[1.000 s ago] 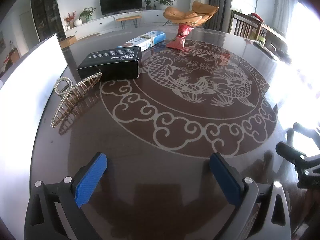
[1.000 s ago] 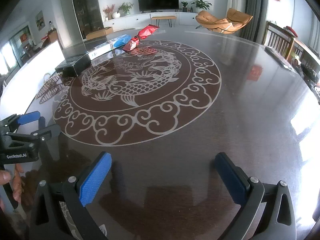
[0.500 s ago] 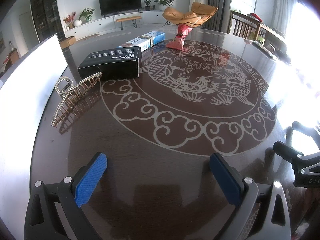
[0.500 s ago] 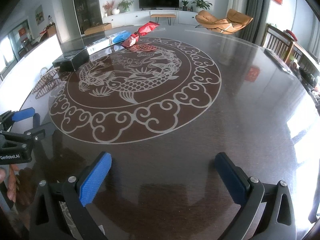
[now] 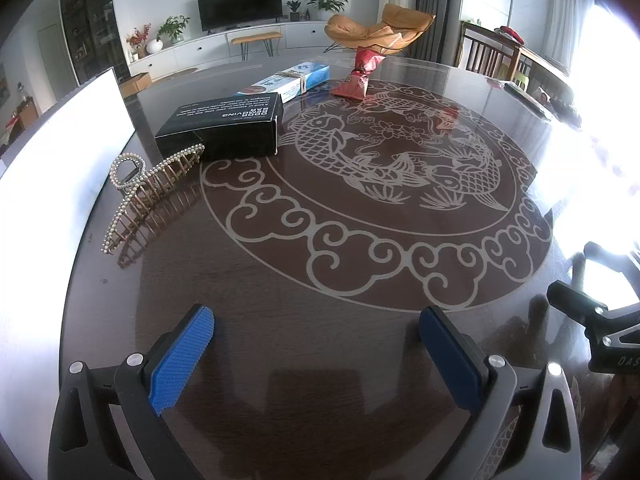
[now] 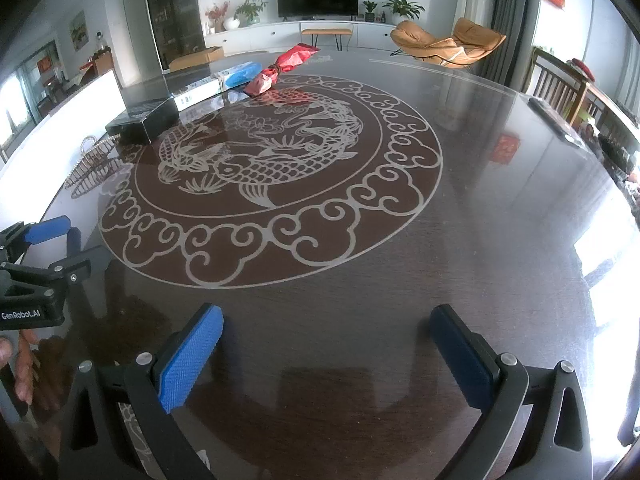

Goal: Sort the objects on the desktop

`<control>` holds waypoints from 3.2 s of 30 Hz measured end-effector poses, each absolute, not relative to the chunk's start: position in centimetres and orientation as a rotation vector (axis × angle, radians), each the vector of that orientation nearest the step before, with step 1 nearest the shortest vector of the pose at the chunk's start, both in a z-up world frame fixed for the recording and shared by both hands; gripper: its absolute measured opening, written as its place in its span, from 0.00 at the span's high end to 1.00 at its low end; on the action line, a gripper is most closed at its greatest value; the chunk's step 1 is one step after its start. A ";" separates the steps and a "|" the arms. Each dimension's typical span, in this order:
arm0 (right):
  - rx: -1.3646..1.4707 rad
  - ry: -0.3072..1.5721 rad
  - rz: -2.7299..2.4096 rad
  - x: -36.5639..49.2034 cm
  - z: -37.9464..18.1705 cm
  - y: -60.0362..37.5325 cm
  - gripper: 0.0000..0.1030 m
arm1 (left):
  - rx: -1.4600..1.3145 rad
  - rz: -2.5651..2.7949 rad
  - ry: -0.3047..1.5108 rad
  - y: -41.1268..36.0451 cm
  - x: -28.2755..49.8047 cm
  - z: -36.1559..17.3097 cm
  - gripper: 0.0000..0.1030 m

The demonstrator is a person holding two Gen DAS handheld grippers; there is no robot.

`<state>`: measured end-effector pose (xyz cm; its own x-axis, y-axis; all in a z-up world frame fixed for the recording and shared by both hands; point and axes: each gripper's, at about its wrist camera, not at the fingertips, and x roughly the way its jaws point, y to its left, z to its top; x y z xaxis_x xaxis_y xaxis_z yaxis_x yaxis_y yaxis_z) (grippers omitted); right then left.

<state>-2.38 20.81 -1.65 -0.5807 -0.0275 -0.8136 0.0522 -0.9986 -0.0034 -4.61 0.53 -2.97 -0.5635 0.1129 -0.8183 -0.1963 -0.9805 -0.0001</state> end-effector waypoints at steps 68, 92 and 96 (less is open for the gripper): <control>1.386 -0.009 -2.748 -2.2 -1.3 21.1 0.00 | -1.425 2.750 0.151 -7.1 -13.6 -3.0 0.00; 1.408 0.027 -2.749 -2.4 -1.6 20.9 0.00 | -1.416 2.871 -0.044 -10.0 -7.5 -2.5 0.34; 1.389 0.127 -2.669 -3.5 -1.7 19.0 0.00 | -1.404 2.879 -0.048 -9.8 -7.0 -2.6 0.34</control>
